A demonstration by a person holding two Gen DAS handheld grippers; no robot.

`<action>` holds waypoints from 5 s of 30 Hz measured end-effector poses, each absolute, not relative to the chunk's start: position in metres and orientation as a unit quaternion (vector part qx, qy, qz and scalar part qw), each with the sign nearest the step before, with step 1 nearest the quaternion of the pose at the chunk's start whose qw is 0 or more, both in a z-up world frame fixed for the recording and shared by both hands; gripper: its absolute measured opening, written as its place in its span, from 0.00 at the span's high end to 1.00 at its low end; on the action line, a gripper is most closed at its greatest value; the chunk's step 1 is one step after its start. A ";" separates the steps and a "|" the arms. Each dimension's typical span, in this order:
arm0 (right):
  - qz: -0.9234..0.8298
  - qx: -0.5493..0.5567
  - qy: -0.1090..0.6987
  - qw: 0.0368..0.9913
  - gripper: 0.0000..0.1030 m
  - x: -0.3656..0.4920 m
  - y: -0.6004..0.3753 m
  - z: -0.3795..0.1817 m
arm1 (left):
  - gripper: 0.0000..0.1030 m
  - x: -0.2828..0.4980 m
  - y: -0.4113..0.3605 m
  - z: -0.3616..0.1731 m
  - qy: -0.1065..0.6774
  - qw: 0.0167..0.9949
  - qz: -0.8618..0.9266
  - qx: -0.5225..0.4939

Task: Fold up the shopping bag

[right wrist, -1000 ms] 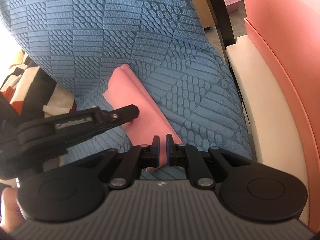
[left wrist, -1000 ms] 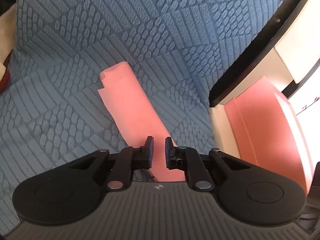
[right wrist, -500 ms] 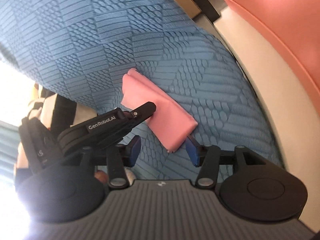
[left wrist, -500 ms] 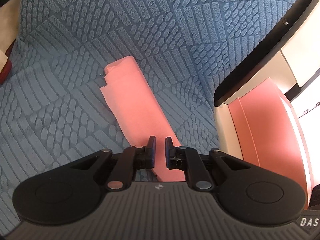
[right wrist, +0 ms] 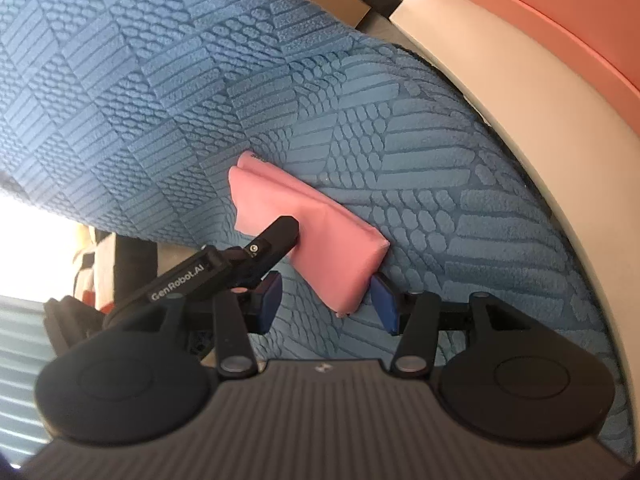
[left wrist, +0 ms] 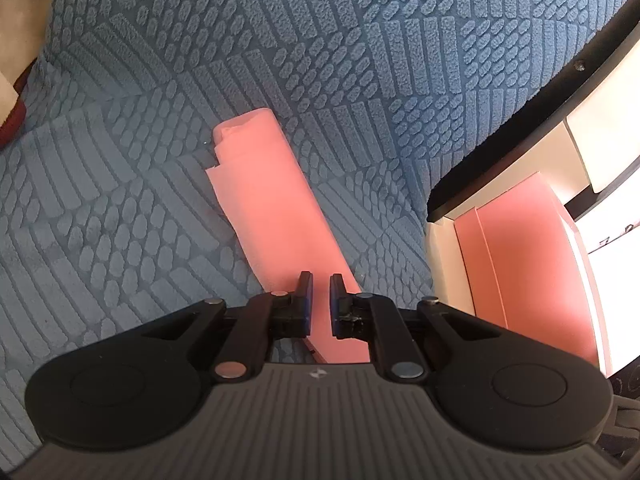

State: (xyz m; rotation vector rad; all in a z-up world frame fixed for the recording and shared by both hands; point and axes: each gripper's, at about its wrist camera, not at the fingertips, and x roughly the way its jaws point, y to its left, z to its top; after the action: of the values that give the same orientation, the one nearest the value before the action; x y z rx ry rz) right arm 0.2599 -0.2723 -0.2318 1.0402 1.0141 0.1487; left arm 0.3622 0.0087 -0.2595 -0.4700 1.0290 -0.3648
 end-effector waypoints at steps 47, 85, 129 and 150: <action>0.111 0.476 0.438 0.755 0.82 0.269 -0.296 -0.188 | 0.49 0.267 -0.049 -0.186 0.379 0.906 -0.180 0.054; 0.194 0.528 0.486 0.669 0.82 0.224 -0.327 -0.166 | 0.85 0.180 -0.117 -0.208 0.206 0.879 -0.141 0.406; 0.344 0.276 0.378 0.814 0.20 0.273 -0.234 -0.142 | 0.89 0.221 -0.009 -0.163 0.358 0.910 -0.204 -0.034; 0.339 0.369 0.389 0.773 0.55 0.281 -0.240 -0.156 | 0.79 0.212 -0.029 -0.164 0.299 0.936 -0.181 0.054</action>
State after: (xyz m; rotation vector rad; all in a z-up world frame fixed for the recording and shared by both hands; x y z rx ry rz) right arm 0.2807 -0.2403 -0.1561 0.7998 0.8428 0.7339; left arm 0.2121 -0.0290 -0.1636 0.1094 0.6102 -0.3693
